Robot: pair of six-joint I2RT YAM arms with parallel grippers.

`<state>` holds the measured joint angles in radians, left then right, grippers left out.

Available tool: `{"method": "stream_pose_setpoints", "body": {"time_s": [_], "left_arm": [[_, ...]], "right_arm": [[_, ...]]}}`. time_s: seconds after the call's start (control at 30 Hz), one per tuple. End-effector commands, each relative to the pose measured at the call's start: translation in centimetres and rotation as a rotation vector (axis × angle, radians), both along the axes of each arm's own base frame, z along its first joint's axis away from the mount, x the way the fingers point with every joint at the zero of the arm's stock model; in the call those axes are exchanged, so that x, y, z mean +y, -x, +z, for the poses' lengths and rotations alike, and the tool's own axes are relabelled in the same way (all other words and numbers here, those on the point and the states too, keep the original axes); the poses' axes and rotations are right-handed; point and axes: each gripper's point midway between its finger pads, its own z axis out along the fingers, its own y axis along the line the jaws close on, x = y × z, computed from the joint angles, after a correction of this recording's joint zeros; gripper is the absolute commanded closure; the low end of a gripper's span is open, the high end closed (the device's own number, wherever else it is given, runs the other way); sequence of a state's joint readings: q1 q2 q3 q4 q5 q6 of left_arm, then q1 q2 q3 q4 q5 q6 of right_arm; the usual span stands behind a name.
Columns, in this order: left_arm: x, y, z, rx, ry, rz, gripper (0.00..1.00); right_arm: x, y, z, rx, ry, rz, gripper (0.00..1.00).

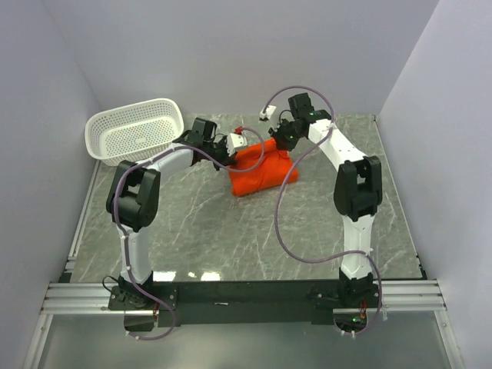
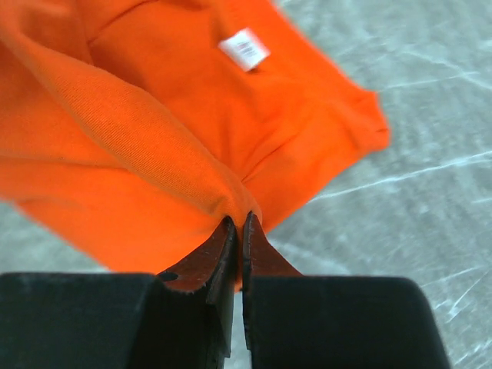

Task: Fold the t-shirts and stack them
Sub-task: Fold the tshirt

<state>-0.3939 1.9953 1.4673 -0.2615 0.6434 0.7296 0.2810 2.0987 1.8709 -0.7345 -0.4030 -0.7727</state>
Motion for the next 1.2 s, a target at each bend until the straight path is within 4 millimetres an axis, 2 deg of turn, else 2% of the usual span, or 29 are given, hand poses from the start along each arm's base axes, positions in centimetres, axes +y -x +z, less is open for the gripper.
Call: {"method": "stream_pose_setpoints", "body": {"time_s": [0.0,0.1,0.27,0.3,0.47,0.7,0.87,0.93,0.97,1.03,1.07,1.1,1.13,1.17], "left_arm": [[-0.6,-2.4,1.4,-0.058,0.035,0.044,1.0],[0.2,-3.9,1.8,-0.104,0.049,0.107,1.0],[1.3,-4.9,1.1,-0.13,0.021,0.176,1.0],[1.6,-5.6,1.2,-0.155,0.011,0.203,1.0],[2.1,-6.2,0.8,-0.161,-0.008,0.239,1.0],[2.9,-6.6,0.1,-0.161,-0.032,0.276,1.0],[3.0,-7.4,0.1,-0.16,-0.036,0.312,0.99],[3.2,-7.9,0.2,-0.161,-0.034,0.342,0.92],[3.2,-8.5,0.6,-0.182,-0.022,0.36,0.87],[3.9,-9.4,1.2,-0.2,-0.012,0.444,0.52],[4.4,-10.2,2.6,-0.229,0.02,0.515,0.26],[4.7,-10.7,3.6,-0.25,0.04,0.555,0.21],[5.1,-11.2,4.6,-0.27,0.061,0.599,0.15],[5.7,-11.6,6.0,-0.291,0.088,0.657,0.08]], "right_arm": [[-0.1,-3.9,1.9,-0.089,-0.026,-0.113,1.0],[0.0,-5.3,1.4,-0.119,-0.039,-0.156,1.0],[0.3,-6.7,1.5,-0.16,-0.082,-0.201,1.0],[0.4,-6.9,1.4,-0.159,-0.088,-0.204,1.0],[0.9,-7.3,0.7,-0.149,-0.102,-0.206,1.0],[1.0,-8.1,-0.4,-0.148,-0.091,-0.224,1.0],[1.0,-8.5,-0.3,-0.159,-0.098,-0.237,1.0],[1.1,-8.8,-0.1,-0.169,-0.105,-0.25,0.99],[1.0,-9.1,0.0,-0.178,-0.102,-0.268,0.9],[0.8,-9.6,0.2,-0.189,-0.114,-0.323,0.74],[0.5,-10.3,0.6,-0.211,-0.13,-0.391,0.47],[0.3,-10.6,0.9,-0.221,-0.143,-0.435,0.41],[0.0,-11.4,1.9,-0.265,-0.169,-0.487,0.22],[-1.2,-11.8,2.3,-0.292,-0.156,-0.575,0.17]]}}
